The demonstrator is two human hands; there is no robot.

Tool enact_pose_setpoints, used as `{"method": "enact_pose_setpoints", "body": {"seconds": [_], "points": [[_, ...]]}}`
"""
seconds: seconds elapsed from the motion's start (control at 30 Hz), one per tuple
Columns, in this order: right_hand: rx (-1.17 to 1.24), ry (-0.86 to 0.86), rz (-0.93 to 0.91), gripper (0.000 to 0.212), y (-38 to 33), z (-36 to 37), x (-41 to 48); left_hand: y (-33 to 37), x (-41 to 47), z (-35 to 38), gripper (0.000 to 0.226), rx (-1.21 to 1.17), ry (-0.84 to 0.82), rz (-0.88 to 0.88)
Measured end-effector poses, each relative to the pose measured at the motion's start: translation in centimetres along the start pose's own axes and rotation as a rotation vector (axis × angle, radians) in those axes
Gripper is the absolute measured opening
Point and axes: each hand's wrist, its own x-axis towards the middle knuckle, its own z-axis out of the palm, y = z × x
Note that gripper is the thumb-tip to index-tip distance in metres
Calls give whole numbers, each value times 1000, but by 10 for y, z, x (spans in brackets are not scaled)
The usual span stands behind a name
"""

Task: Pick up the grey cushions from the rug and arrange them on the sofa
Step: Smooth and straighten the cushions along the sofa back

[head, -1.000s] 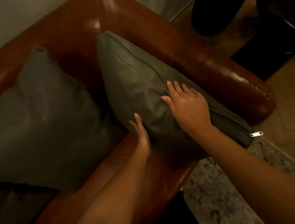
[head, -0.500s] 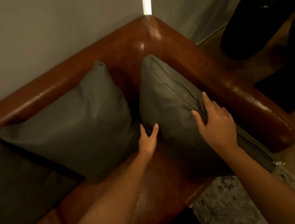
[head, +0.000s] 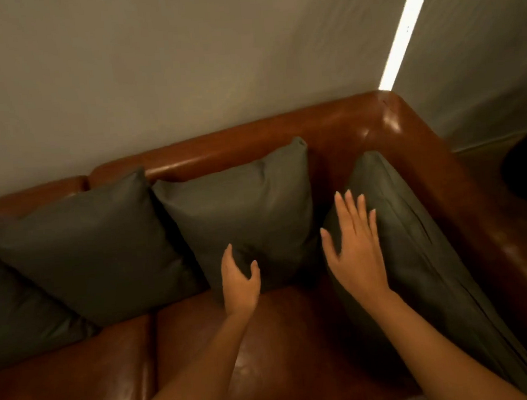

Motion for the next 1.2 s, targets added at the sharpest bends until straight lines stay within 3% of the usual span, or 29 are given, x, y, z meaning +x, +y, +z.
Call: {"method": "enact_pose_setpoints", "body": {"seconds": [0.13,0.23,0.37,0.6,0.77,0.93,1.2], "points": [[-139,-120,-157,68,-19,31,13,-1,16,-28,72,172,70,123],[-266,-244,-223,93,-17,54,14,-5,27,-40,81,292,83,223],[-388,-361,-267,135,-14,76,14,-15,43,-42,116,521,44,367],[-448,-440,-365,153,-21,117,19,-43,76,-25,157,825,-91,564],[-510,-565,-369,168,-11,151,31,-52,95,-6,175,945,-221,429],[-540,-560,-367,173,-6,170,54,-46,117,3,175,1016,-255,371],[-542,-545,-405,170,1,202,90,-38,155,11,130,939,-366,294]]}}
